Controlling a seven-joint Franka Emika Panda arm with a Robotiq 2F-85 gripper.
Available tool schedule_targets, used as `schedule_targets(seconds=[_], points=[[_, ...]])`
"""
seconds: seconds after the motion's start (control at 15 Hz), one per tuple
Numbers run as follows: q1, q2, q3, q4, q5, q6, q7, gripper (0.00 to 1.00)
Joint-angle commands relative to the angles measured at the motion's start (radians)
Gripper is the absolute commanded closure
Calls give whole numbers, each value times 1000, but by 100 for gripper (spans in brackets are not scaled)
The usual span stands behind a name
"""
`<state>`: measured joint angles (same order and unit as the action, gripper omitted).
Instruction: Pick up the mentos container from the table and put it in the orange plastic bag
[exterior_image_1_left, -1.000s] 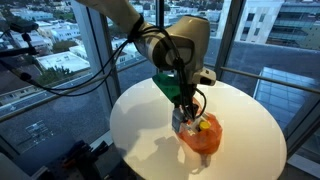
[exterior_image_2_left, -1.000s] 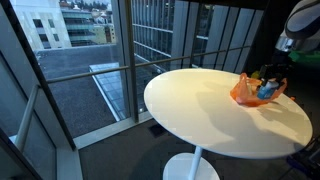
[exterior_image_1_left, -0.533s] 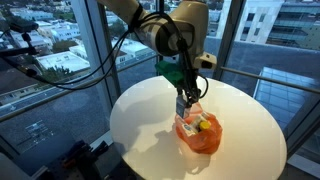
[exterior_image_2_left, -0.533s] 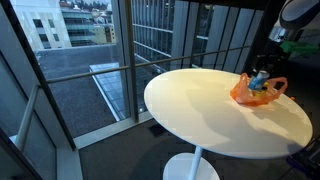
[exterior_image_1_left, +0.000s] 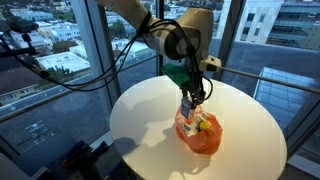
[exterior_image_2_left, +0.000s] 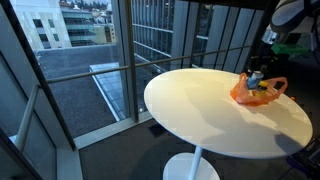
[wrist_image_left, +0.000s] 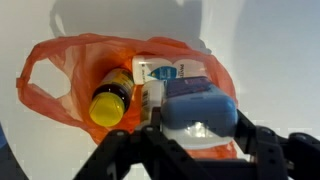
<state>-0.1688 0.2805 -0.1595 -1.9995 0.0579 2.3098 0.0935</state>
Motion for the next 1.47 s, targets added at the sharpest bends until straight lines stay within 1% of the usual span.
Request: schedule_targets(seconds=[0.0, 0.73, 1.33, 1.4], points=[[-12, 50, -2, 62, 23, -34, 11, 57], [-17, 132, -5, 62, 13, -41, 15, 57], [-15, 141, -5, 62, 10, -54, 18, 57], [-15, 139, -5, 63, 11, -55, 17, 55]])
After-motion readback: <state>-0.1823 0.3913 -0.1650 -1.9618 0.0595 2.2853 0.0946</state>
